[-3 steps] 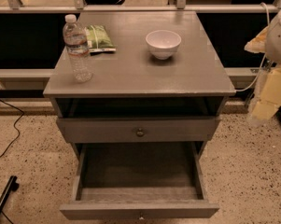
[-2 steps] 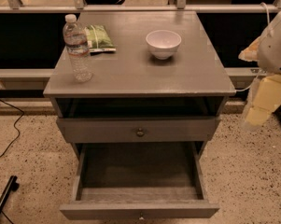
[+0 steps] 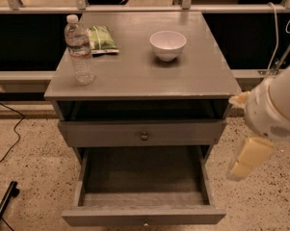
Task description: Close middle drawer
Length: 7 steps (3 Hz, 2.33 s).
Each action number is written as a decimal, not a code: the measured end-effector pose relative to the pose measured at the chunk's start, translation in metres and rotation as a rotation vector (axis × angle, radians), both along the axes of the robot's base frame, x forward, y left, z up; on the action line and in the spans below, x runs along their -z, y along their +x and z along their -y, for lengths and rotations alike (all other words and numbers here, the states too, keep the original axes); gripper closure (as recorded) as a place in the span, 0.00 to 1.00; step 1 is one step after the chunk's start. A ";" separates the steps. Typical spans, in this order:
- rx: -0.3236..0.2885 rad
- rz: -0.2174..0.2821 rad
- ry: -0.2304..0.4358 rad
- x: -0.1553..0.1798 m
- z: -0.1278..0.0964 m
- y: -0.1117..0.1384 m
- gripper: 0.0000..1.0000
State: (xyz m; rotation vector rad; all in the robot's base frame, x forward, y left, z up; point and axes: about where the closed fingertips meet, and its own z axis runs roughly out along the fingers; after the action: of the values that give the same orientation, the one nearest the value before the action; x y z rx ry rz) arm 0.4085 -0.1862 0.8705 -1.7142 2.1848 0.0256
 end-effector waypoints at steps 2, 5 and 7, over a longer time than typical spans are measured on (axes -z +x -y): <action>0.025 -0.020 -0.018 0.039 0.004 -0.003 0.00; -0.031 0.008 0.170 0.224 -0.030 -0.058 0.00; -0.028 0.049 0.252 0.265 -0.024 -0.043 0.00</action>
Offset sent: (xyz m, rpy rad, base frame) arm 0.0028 -0.0019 -0.0500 -0.0416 0.0492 -0.0180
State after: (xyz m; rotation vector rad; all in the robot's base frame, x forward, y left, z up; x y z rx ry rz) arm 0.3653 -0.1618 0.6054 -1.5872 2.0250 0.2521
